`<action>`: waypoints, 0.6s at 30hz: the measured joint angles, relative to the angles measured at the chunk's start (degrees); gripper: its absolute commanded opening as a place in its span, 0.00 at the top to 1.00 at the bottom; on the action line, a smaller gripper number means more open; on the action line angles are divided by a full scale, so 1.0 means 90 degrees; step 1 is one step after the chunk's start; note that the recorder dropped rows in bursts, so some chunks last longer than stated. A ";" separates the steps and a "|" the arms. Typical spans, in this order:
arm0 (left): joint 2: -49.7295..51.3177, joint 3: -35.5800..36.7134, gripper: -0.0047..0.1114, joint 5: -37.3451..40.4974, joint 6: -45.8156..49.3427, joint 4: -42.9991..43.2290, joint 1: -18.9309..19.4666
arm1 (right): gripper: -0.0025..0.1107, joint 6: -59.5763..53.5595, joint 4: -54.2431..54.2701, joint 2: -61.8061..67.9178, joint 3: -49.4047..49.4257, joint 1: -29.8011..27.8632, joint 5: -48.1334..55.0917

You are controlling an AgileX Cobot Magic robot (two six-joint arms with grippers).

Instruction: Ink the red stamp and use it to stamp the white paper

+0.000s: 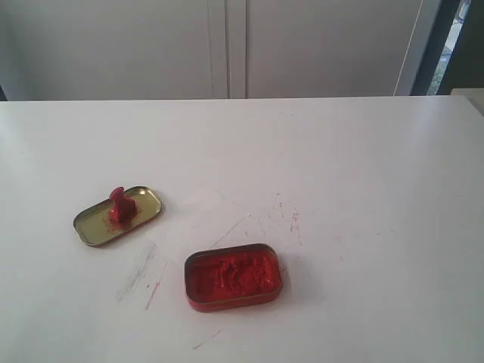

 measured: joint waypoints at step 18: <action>0.0000 0.0000 0.96 -0.1065 0.0000 0.0000 0.0000 | 0.98 0.0000 0.0000 0.0000 0.0000 0.0000 0.0000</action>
